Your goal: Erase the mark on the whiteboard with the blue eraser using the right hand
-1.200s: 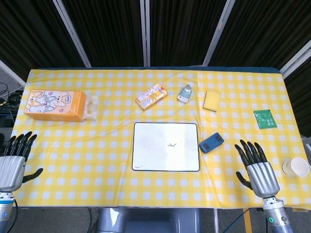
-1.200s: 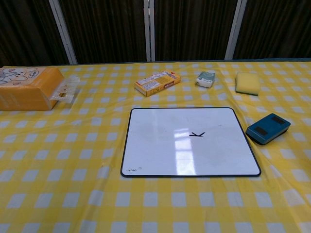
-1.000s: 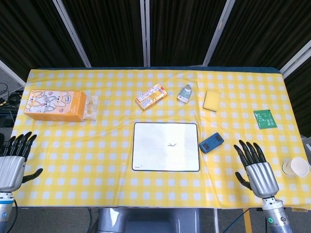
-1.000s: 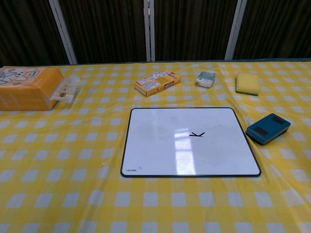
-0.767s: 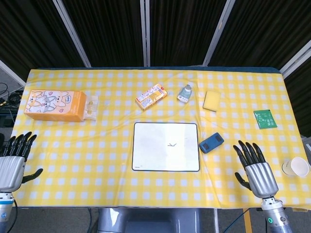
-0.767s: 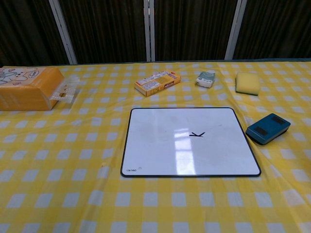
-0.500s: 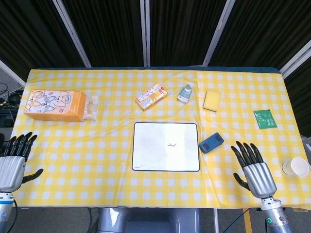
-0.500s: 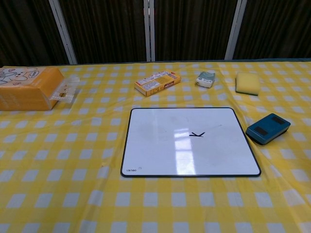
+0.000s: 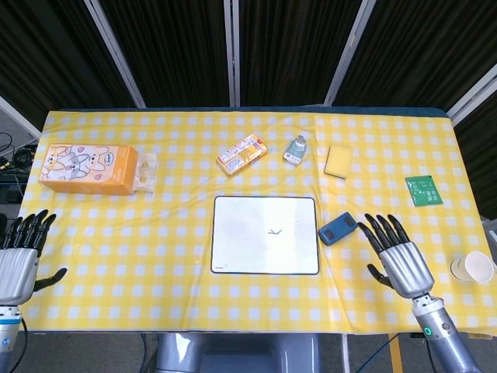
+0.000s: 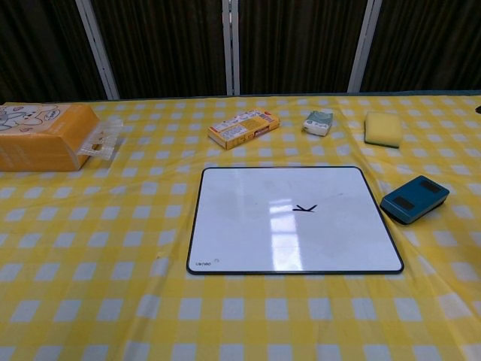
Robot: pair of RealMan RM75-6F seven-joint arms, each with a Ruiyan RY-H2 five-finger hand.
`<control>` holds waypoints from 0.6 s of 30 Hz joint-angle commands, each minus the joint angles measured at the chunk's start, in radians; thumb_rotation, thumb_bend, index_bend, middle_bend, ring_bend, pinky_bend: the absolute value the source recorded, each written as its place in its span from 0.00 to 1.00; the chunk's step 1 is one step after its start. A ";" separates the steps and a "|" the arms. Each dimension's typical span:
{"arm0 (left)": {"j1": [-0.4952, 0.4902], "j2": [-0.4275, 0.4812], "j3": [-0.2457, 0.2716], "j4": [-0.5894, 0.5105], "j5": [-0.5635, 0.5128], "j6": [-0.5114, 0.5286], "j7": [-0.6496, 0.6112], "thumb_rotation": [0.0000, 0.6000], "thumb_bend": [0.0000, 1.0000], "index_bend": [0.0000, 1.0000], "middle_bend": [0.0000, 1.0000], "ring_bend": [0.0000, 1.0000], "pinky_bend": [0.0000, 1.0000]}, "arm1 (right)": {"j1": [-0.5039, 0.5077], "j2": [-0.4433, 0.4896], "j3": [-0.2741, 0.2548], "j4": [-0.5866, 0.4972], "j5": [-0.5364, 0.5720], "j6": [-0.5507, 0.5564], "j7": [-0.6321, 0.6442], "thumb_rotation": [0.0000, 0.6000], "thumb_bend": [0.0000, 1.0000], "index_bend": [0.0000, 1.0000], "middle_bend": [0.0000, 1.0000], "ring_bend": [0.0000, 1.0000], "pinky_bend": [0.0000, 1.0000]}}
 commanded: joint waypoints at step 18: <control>-0.001 -0.015 -0.006 0.013 -0.016 0.001 0.020 1.00 0.01 0.00 0.00 0.00 0.00 | 0.243 -0.010 0.048 0.046 0.125 -0.364 -0.078 1.00 0.22 0.25 0.03 0.00 0.01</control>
